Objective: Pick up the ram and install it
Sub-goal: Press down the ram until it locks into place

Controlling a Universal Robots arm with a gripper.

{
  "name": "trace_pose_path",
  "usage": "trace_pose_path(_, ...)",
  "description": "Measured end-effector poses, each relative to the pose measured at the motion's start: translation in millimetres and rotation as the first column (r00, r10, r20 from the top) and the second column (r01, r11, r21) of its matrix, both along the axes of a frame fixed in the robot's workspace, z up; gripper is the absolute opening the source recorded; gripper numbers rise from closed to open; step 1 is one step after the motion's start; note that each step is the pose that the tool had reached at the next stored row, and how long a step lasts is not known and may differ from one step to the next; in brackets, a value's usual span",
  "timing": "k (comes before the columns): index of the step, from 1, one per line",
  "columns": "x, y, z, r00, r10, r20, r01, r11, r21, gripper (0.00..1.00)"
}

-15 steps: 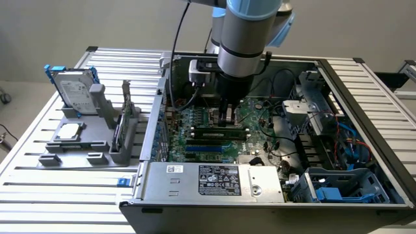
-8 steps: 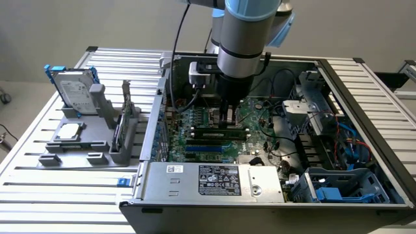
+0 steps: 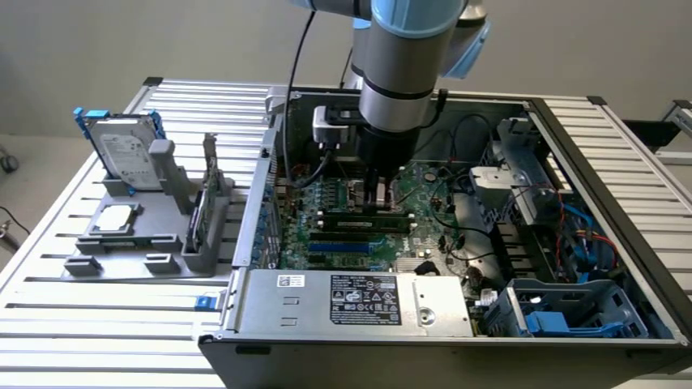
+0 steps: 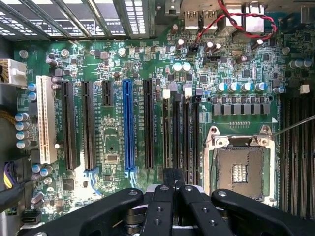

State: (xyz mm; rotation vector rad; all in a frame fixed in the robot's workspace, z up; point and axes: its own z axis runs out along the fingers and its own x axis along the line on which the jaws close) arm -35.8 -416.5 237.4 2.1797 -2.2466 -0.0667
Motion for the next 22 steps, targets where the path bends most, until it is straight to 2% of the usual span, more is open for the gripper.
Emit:
trace_pose_path(4,0.0,2.7,-0.9,1.0,0.006,0.0014,-0.006,1.0,-0.0026,0.11)
trace_pose_path(16,0.0,2.7,-6.5,0.9998,0.018,0.0034,-0.018,0.9998,-0.0117,0.11)
trace_pose_path(22,-0.1,2.6,-9.4,0.9998,0.019,0.0048,-0.019,0.9997,-0.0135,0.11)
